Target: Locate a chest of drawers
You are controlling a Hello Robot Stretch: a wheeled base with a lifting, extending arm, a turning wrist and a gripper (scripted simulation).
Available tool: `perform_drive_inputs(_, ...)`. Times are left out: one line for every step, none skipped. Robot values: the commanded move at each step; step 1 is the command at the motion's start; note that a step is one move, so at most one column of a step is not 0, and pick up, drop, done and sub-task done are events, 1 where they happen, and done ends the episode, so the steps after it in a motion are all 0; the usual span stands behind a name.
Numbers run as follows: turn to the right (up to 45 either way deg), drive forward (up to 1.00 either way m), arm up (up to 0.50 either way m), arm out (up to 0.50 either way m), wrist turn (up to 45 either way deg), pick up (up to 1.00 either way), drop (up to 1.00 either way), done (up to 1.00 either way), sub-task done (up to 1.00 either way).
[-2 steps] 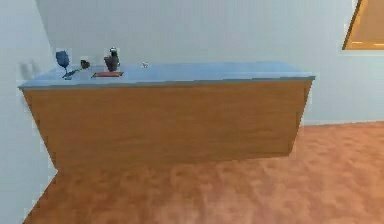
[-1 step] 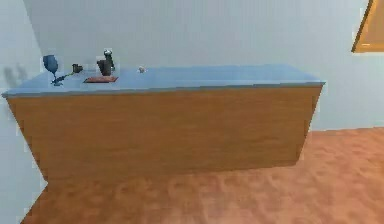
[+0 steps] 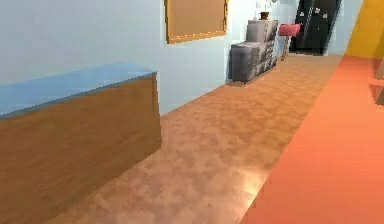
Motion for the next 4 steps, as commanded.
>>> perform_drive_inputs(36.0, 0.00, 0.00, 0.00, 0.0, 0.00, 0.00, 0.00, 0.00)
perform_drive_inputs(0.0, 1.00, 0.00, 0.00, 0.0, 0.00, 0.00, 0.00, 0.00)
perform_drive_inputs(0.0, 1.00, 0.00, 0.00, 0.0, 0.00, 0.00, 0.00, 0.00)
perform_drive_inputs(0.0, 1.00, 0.00, 0.00, 0.0, 0.00, 0.00, 0.00, 0.00)
